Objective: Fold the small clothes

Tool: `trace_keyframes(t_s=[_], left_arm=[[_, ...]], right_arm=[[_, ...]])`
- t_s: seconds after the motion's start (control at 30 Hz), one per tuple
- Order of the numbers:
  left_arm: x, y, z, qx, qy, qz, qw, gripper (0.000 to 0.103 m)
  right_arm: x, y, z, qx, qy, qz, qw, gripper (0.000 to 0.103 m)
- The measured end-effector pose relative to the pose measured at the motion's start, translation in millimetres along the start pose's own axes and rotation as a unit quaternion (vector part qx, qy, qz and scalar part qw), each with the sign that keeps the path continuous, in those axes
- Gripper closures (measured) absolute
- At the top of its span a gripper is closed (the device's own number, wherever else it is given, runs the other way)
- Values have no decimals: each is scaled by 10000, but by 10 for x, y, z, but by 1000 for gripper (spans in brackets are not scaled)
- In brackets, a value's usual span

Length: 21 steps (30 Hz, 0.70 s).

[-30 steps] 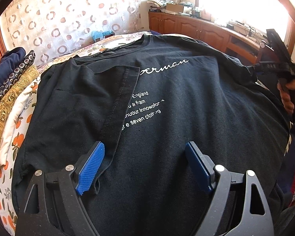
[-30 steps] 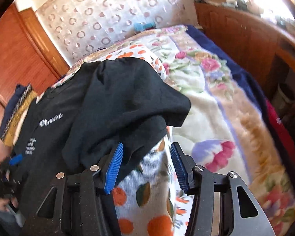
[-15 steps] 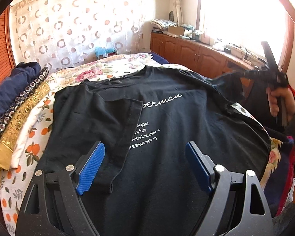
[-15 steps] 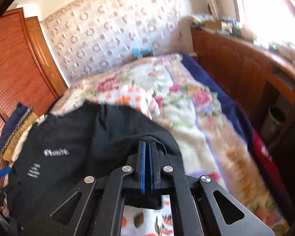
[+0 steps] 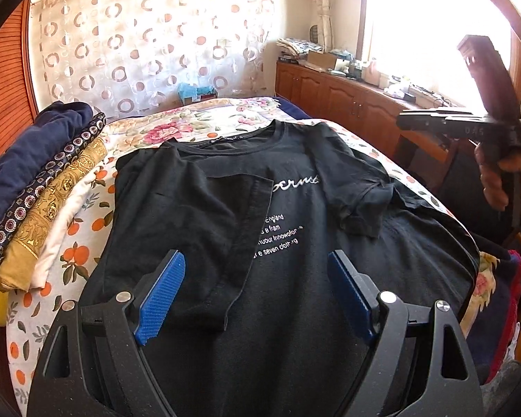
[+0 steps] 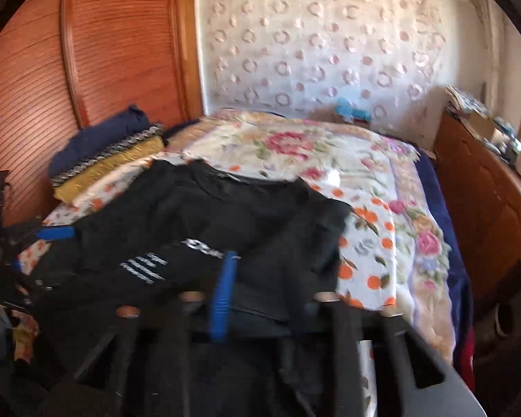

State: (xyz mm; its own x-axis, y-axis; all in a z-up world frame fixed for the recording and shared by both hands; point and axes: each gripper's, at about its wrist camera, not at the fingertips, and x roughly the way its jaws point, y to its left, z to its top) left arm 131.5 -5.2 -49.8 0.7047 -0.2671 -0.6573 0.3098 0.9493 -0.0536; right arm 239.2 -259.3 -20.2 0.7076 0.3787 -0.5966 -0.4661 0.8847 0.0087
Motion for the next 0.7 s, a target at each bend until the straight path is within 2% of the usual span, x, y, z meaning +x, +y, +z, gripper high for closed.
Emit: trace_keyframes(t_s=[0.2,0.4,0.6,0.67,0.7], left_arm=[[111,-58,32,6,52,-136,9999,18],[290,-148,179,49,114,-416,9991,18],[430,-244,299,81,173,-438,9989,18],[471,-270,336,62,199,-487,9986,18],[489,-286,352,69,211,-497,9985,18]], right_arm=[[105,-195,-15,541,226,-249,9980,59],[204,-119,-274,765,444,-14,9961,59],[405,82,-449,631,608,116,9961,59],[470,69,-446,547,637,83,9964,68],[504,97,-448,451,721,19,9964,80]])
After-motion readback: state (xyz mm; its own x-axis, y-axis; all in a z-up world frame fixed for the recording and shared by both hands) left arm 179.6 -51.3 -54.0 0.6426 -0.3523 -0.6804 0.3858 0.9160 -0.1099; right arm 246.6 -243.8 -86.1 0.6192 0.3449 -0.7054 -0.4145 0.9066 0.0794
